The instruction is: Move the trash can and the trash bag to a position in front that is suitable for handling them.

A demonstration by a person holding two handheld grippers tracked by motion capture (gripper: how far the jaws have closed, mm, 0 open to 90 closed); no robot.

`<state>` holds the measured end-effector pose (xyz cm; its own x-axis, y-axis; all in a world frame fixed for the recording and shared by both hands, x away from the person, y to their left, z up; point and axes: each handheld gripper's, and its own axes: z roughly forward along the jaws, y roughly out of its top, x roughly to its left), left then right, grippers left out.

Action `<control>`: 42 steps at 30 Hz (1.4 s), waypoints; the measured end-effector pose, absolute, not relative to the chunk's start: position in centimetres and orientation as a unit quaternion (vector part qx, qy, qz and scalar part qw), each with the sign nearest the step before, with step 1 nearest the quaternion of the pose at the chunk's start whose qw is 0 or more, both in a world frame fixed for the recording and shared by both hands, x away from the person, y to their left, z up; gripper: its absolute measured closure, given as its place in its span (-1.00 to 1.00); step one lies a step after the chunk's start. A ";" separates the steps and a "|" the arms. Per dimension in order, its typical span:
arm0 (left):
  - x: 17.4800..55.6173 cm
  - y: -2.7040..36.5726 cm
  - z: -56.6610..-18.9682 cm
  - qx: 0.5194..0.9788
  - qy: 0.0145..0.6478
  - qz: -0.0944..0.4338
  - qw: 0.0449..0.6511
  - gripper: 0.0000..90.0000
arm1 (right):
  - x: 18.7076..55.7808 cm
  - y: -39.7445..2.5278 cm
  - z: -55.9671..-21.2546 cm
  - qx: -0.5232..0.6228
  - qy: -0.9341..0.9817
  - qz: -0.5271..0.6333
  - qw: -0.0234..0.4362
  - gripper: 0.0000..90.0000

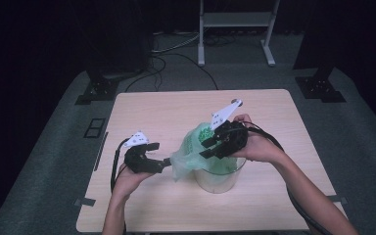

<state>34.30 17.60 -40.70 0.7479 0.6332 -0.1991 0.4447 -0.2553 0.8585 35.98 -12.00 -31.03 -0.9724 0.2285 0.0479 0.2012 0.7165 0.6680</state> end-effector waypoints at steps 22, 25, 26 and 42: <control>34.5 16.2 -38.9 0.783 0.322 0.085 0.525 -0.79 | 34.1 -23.4 -27.8 0.178 0.888 0.419 0.068 1.00; 34.6 15.8 -38.6 0.785 0.317 0.084 0.525 -0.79 | 33.9 -25.2 -28.2 0.194 0.882 0.423 0.072 1.00; 34.7 15.7 -38.5 0.783 0.318 0.081 0.528 -0.79 | 33.8 -25.8 -28.4 0.199 0.880 0.425 0.074 1.00; 35.9 14.8 -38.1 0.786 0.317 0.058 0.528 -0.79 | 33.9 -30.4 -33.7 0.258 0.860 0.439 0.046 1.00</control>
<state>35.94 14.81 -38.10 0.7917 0.5603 -0.2435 0.4374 -0.2416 0.8662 33.95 -30.45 -33.70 -0.8629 0.4834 0.1476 0.4033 0.4823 0.7776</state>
